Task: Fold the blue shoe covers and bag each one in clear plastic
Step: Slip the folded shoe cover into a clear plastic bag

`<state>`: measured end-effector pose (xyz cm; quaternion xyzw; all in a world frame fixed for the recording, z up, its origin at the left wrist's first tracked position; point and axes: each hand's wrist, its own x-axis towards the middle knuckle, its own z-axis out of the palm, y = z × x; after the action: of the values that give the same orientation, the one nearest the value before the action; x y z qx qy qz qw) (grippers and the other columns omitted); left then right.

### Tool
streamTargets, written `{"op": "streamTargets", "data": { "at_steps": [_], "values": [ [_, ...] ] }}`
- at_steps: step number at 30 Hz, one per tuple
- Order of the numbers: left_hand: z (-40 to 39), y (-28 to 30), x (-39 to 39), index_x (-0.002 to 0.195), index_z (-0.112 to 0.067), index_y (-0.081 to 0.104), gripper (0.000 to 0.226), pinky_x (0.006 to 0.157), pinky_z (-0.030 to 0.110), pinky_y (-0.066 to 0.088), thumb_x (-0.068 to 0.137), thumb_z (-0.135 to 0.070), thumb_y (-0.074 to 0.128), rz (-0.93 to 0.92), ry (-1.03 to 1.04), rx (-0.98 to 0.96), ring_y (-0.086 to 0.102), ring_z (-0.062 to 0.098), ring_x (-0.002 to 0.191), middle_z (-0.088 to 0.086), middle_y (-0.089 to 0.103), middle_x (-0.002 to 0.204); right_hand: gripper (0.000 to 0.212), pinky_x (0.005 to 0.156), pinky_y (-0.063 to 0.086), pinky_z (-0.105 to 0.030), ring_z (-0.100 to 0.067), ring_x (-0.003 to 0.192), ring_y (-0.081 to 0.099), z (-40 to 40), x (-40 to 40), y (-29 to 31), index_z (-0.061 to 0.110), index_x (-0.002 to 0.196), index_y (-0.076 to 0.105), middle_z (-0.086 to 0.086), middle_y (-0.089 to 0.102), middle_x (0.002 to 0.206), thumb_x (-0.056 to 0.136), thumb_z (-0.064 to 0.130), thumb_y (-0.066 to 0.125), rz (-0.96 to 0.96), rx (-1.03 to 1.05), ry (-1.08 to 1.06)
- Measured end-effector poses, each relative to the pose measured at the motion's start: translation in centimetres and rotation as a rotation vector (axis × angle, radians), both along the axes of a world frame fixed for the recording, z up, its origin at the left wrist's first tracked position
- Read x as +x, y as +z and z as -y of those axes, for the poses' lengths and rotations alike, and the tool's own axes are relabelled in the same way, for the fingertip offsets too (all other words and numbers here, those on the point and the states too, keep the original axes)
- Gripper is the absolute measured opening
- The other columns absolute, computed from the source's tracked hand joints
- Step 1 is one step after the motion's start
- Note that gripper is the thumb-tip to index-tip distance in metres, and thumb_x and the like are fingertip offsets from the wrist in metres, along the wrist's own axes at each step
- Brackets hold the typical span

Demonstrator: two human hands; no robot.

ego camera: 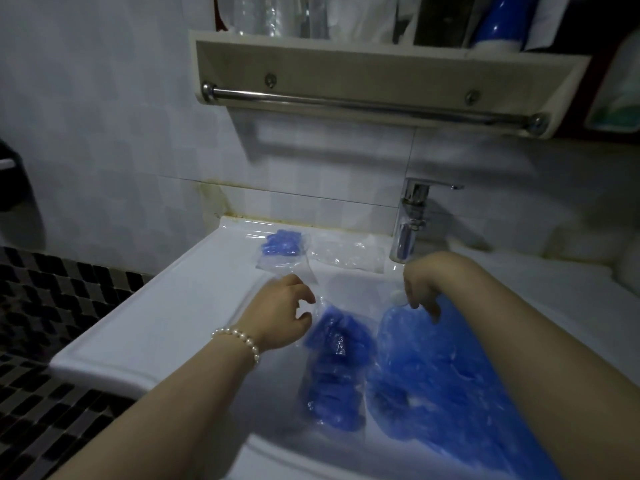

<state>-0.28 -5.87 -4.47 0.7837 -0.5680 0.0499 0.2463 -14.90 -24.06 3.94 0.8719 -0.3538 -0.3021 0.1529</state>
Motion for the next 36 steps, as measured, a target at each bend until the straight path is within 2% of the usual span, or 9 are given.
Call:
{"op": "streamTargets", "data": {
  "at_steps": [5,9,14,21,24,28,31,34,36],
  "values": [
    [0.2,0.0,0.0,0.113,-0.02,0.064,0.029,0.084,0.025,0.049,0.084,-0.027,0.064,-0.061,-0.02,0.03,0.058,0.01,0.088,-0.006,0.055,0.11,0.05,0.095,0.037,-0.037,-0.025,0.12,0.05,-0.7,-1.3,-0.5,0.017,0.118,0.063,-0.001,0.052,0.131,0.072,0.025,0.08,-0.044,-0.095,-0.016],
    [0.2,0.4,-0.7,0.108,-0.021,0.064,0.026,0.075,0.016,0.048,0.084,-0.032,0.067,-0.222,-0.036,-0.098,0.055,0.002,0.08,-0.008,0.058,0.101,0.016,0.067,0.036,-0.026,-0.022,0.079,0.055,-1.1,-0.8,0.6,0.014,0.081,0.067,-0.001,0.057,0.075,0.082,0.03,0.07,0.393,0.071,0.066],
    [-0.5,3.6,-1.5,0.102,-0.025,0.061,0.044,0.08,0.023,0.054,0.07,-0.053,0.073,-0.659,-0.128,-0.424,0.064,0.011,0.089,-0.006,0.067,0.096,0.045,0.058,0.03,-0.03,-0.018,0.06,0.042,-4.3,3.3,3.6,0.014,0.055,0.045,-0.006,0.046,0.06,0.097,0.029,0.049,1.013,0.384,0.171],
    [-5.8,8.3,2.2,0.109,-0.023,0.048,0.055,0.063,0.023,0.054,0.072,0.01,0.071,-0.718,0.064,-0.657,0.063,0.016,0.075,0.003,0.062,0.09,0.027,0.057,0.034,-0.029,-0.013,0.06,0.044,-10.2,10.4,4.3,0.004,0.069,0.064,-0.006,0.052,0.063,0.092,0.014,0.054,1.501,1.038,0.058],
    [-8.8,8.7,4.3,0.094,-0.012,0.057,0.04,0.056,0.022,0.052,0.067,0.011,0.076,-0.876,0.102,-0.644,0.065,0.012,0.065,0.008,0.067,0.081,0.032,0.053,0.032,-0.03,-0.013,0.051,0.038,-10.8,12.6,2.7,0.015,0.054,0.048,0.002,0.042,0.05,0.083,0.011,0.06,1.573,0.894,-0.001],
    [-11.1,8.7,5.7,0.092,-0.003,0.065,0.018,0.059,0.026,0.054,0.076,-0.005,0.072,-1.183,0.096,-0.706,0.066,0.018,0.068,0.012,0.068,0.08,0.033,0.059,0.037,-0.031,-0.023,0.063,0.046,-10.5,14.4,0.4,0.017,0.056,0.041,-0.002,0.046,0.061,0.082,0.014,0.061,1.625,0.686,-0.011],
    [-12.1,9.4,6.2,0.094,0.0,0.069,0.024,0.062,0.028,0.054,0.077,-0.007,0.053,-1.37,0.038,-0.748,0.066,0.026,0.073,0.016,0.068,0.082,0.02,0.091,0.046,-0.039,-0.03,0.101,0.055,-10.5,14.4,0.6,0.024,0.087,0.055,-0.004,0.049,0.109,0.076,0.008,0.053,1.639,0.624,-0.11],
    [-11.6,9.5,6.4,0.081,-0.001,0.064,0.034,0.05,0.022,0.049,0.078,0.015,0.034,-1.146,0.226,-0.745,0.06,0.02,0.059,0.013,0.061,0.071,0.038,0.092,0.046,-0.035,-0.022,0.105,0.051,-11.0,13.3,2.0,0.022,0.099,0.057,-0.005,0.048,0.117,0.062,0.014,0.052,1.839,0.853,0.056],
    [-10.9,9.4,5.9,0.078,-0.004,0.06,0.033,0.052,0.022,0.048,0.076,0.02,0.037,-0.987,0.255,-0.659,0.056,0.02,0.061,0.012,0.058,0.071,0.038,0.078,0.048,-0.021,-0.018,0.091,0.054,-12.5,12.4,2.7,0.021,0.094,0.058,-0.004,0.059,0.105,0.057,0.014,0.053,1.717,1.11,0.355]
  ]
}}
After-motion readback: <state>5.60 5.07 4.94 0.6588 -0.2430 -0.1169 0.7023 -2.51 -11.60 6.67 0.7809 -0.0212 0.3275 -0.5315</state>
